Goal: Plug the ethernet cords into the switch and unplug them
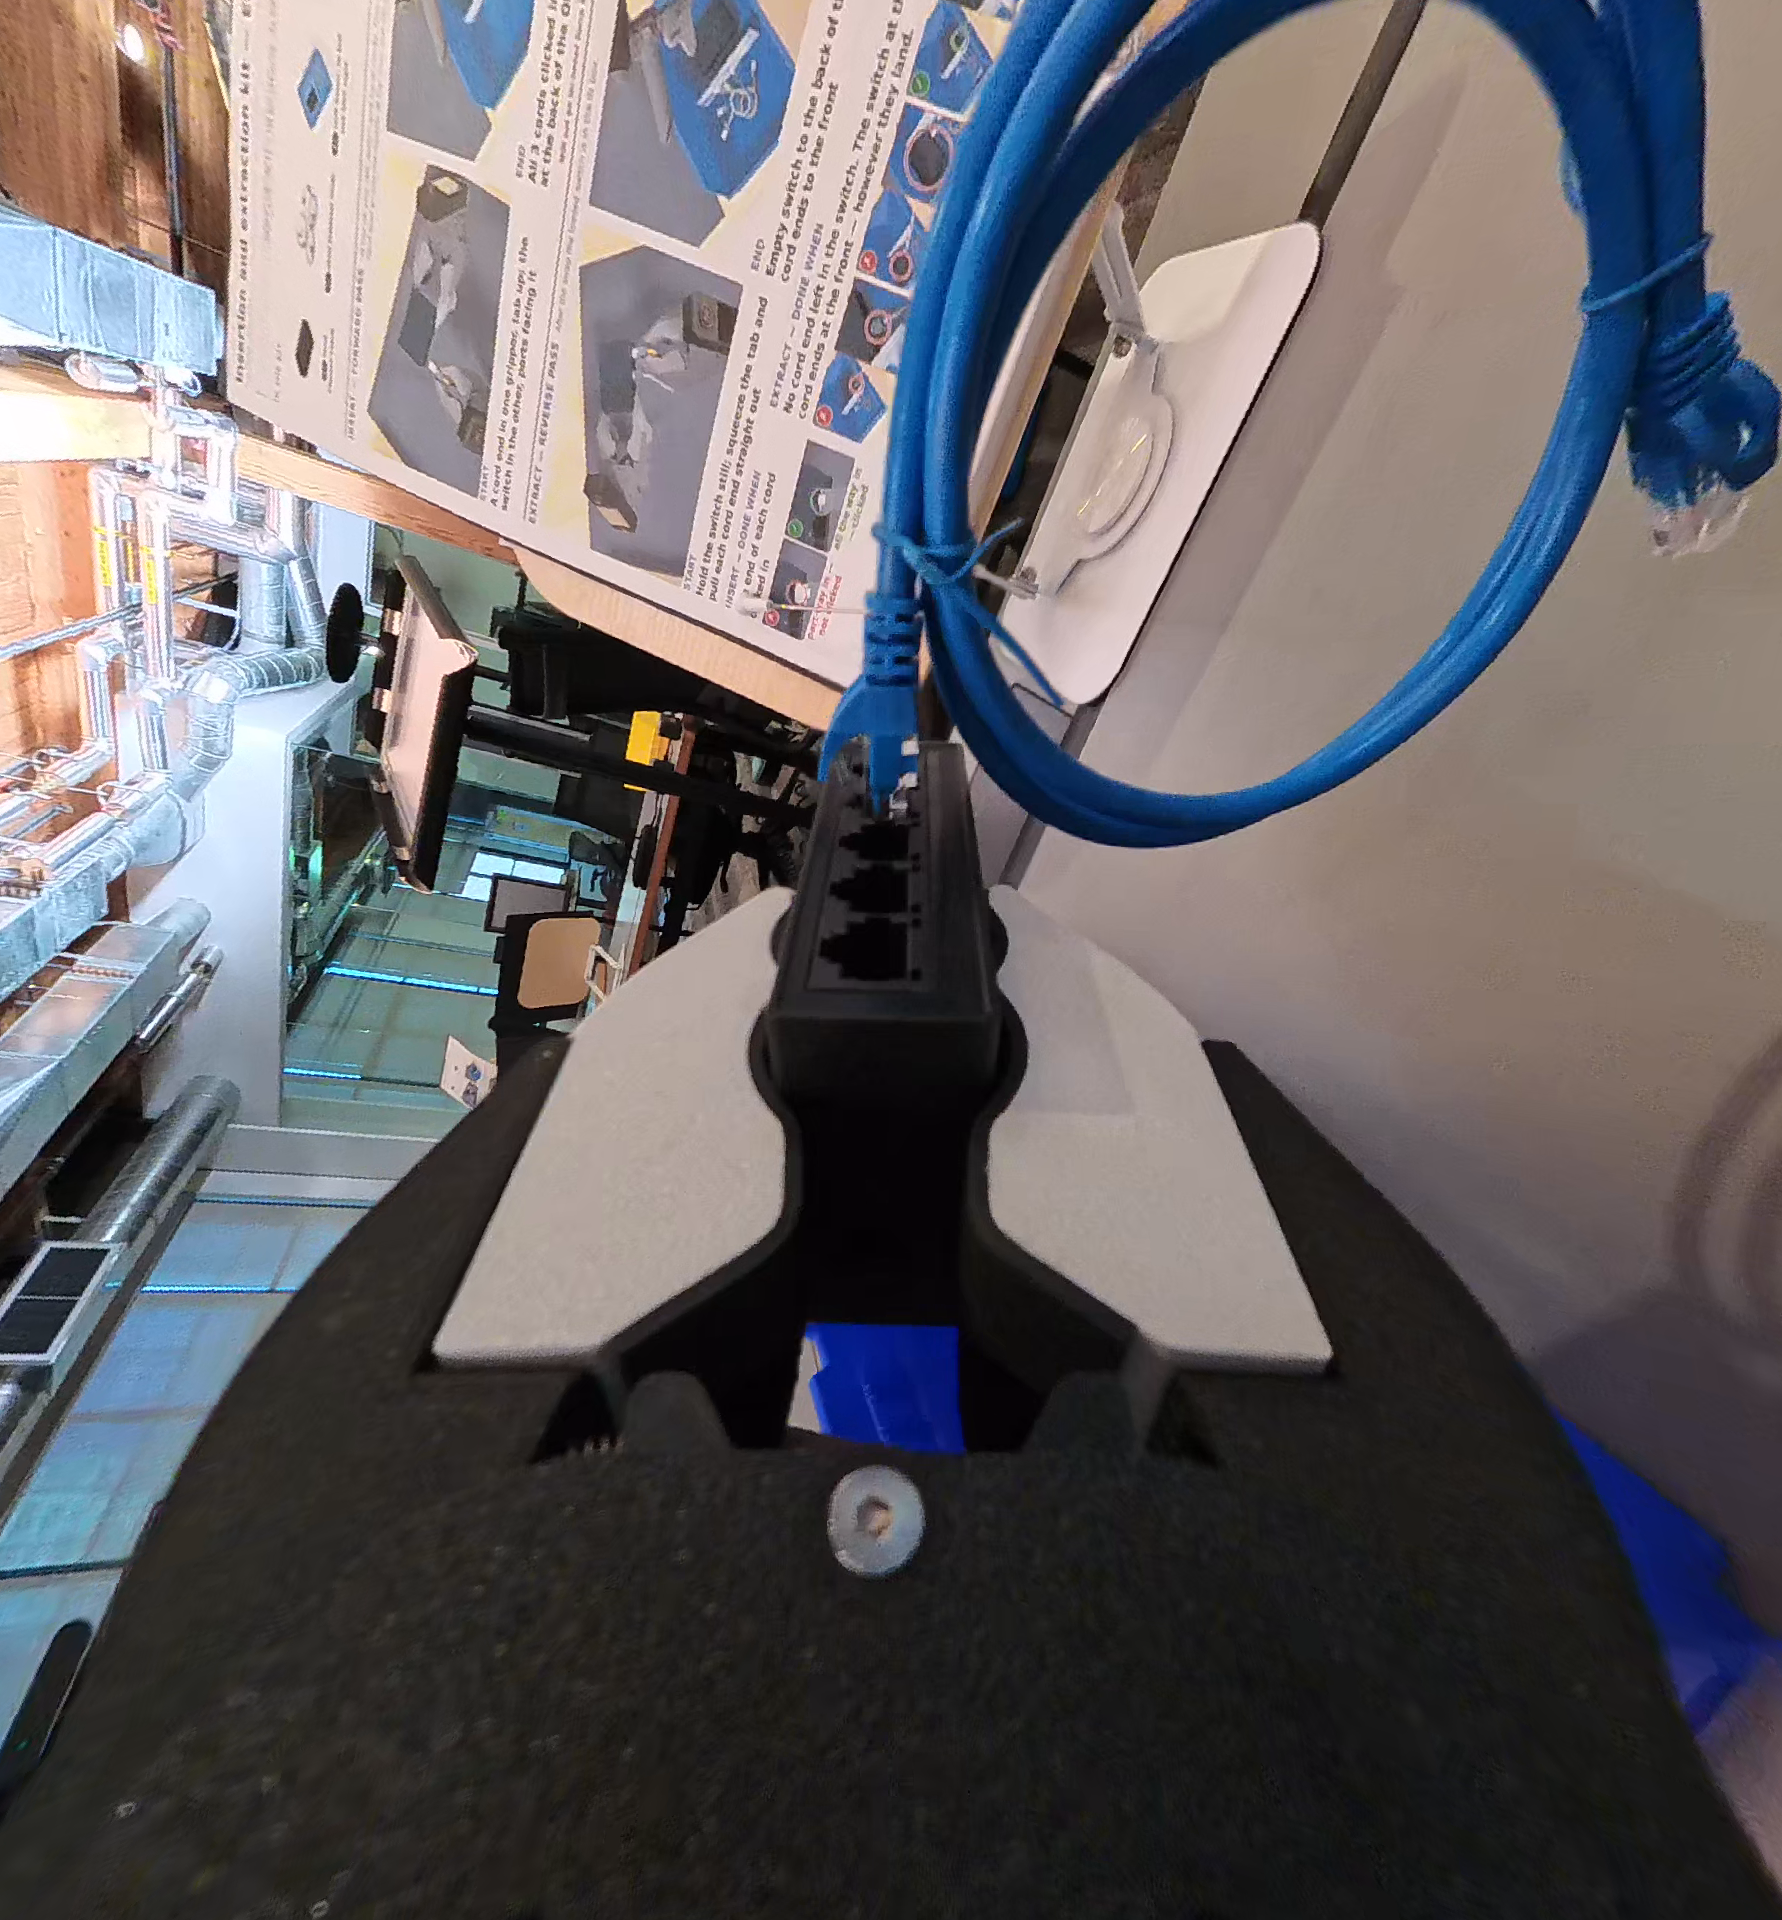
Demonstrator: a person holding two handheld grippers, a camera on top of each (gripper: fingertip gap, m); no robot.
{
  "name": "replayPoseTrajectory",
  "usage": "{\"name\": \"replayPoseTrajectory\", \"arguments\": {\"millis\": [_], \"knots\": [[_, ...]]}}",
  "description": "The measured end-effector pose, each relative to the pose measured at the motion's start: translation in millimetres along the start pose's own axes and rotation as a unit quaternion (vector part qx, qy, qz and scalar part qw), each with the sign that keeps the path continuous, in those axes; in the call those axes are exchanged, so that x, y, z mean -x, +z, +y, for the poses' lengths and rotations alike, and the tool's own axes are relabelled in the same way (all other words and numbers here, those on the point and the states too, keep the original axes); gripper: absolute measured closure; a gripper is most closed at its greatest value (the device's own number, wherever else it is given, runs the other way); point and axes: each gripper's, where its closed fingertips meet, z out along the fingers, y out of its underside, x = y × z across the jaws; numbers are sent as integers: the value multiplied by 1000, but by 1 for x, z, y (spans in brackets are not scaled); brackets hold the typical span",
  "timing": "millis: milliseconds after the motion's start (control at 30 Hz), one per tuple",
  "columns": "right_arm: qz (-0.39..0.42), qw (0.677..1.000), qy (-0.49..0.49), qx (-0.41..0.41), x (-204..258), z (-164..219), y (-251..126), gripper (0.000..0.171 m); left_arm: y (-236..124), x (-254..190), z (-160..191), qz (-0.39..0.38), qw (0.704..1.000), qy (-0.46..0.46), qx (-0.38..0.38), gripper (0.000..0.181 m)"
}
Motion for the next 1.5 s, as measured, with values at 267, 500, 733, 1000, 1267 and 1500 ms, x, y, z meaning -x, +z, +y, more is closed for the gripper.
{"name": "replayPoseTrajectory", "arguments": {"millis": [267,500,733,1000,1267,1500], "knots": [[-70,995,37,-68,7,-24,-57,132,-1,-10,-8,26,999,-9,-18,152],[-18,978,-177,109,-51,64,-62,135,4,-22,-10,44,999,-2,-23,152],[-78,960,-212,163,-32,62,0,161,6,-24,-11,48,999,3,-19,152],[-100,955,-223,170,-26,43,3,165,2,-23,-11,49,999,4,-24,152],[-70,965,-249,44,-24,-53,-81,166,-3,-13,-4,39,999,2,-18,152],[50,958,-276,64,-78,-72,-177,165,-6,-8,-4,35,999,0,-21,152]]}}
